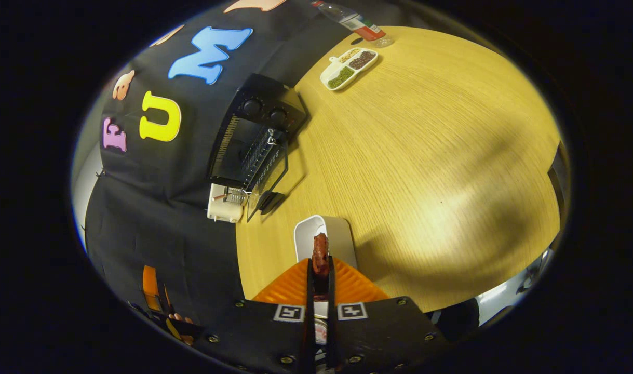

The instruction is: Open the electric oven with the left hand, put the food in, and close the electric oven.

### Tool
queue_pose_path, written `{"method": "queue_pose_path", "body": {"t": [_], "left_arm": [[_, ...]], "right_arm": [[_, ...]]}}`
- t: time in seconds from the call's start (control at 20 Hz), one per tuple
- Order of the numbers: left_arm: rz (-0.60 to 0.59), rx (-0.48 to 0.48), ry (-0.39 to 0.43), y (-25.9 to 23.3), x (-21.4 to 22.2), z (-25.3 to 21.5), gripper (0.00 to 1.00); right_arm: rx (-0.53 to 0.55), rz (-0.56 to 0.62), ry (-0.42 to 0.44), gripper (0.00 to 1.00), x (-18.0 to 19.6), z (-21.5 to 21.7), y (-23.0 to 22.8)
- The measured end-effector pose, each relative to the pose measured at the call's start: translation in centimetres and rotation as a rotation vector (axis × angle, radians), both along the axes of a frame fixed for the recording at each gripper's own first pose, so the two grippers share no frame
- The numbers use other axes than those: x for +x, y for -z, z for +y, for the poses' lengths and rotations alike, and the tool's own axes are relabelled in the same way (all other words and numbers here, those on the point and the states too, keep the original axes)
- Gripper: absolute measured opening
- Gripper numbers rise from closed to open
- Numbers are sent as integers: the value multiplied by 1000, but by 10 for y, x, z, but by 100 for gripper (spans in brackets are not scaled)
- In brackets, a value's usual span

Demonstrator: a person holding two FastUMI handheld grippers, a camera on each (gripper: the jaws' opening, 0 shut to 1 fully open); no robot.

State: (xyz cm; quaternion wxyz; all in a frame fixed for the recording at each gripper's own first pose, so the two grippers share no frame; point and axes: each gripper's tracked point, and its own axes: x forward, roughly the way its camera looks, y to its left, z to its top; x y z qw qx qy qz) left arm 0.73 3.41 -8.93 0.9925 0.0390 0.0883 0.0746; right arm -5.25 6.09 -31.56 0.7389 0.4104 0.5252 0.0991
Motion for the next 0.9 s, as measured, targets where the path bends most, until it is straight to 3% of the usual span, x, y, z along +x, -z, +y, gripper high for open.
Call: {"method": "queue_pose_path", "body": {"t": [0.1, 0.4, 0.9], "left_arm": [[-2, 0, 3, 0, 4, 2, 100], [-25, -26, 15, -2, 29, 6, 100], [-31, -44, 21, 5, 64, 43, 97]], "right_arm": [[-26, -53, -24, 9, 4, 0, -7], [13, -119, 19, 8, 34, 9, -52], [68, -272, 0, 8, 108, 85, -89]]}}
